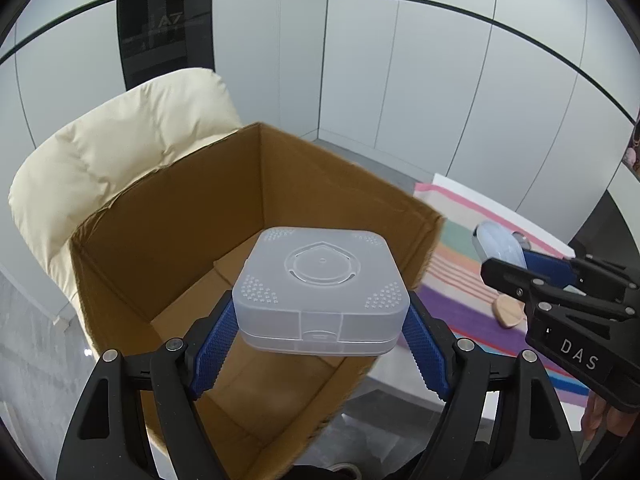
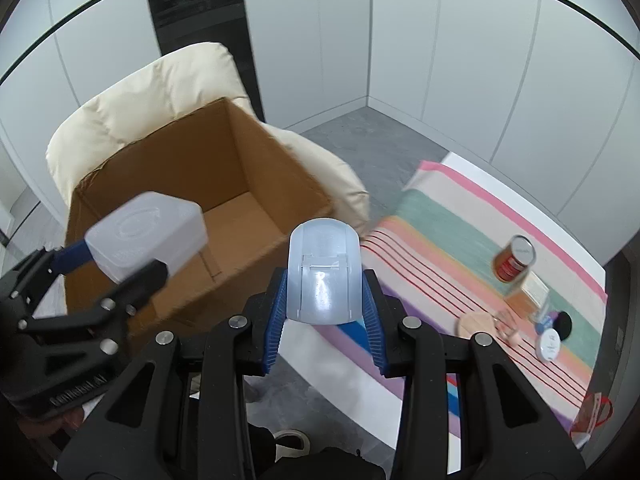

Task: Organize objects
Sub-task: 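Carry the container with the left tool into the cardboard box while the right tool carries the soap box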

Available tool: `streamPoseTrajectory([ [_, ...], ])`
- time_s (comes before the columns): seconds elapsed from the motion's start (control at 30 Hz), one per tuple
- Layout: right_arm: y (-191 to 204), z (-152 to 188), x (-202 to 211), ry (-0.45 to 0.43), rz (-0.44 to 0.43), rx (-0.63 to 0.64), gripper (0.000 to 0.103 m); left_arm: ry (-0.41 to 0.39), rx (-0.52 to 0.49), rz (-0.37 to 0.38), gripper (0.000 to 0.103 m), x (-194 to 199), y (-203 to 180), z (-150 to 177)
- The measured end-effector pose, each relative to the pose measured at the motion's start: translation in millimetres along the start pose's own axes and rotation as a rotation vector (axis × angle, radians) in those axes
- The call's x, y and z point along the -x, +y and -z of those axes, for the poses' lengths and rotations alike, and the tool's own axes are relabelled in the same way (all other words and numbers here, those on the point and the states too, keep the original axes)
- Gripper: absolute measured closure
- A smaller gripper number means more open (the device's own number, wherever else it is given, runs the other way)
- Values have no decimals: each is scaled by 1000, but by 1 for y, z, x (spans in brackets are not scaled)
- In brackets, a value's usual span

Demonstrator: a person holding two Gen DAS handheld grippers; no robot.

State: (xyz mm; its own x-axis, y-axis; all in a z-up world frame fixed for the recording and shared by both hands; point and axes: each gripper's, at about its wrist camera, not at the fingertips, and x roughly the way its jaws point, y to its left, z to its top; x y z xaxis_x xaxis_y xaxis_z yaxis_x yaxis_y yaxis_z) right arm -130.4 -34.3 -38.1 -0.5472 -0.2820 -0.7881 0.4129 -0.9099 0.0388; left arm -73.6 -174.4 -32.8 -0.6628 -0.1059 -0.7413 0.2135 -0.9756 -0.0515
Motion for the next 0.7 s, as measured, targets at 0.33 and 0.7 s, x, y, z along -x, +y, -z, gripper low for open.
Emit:
streamPoseTrajectory([
  [0.33, 46, -9, -18, 22, -45, 59, 65, 7, 16, -42, 15, 6, 36, 7],
  [0.7, 87, -17, -31, 40, -79, 112, 65, -15, 85, -173, 0, 21, 92, 14],
])
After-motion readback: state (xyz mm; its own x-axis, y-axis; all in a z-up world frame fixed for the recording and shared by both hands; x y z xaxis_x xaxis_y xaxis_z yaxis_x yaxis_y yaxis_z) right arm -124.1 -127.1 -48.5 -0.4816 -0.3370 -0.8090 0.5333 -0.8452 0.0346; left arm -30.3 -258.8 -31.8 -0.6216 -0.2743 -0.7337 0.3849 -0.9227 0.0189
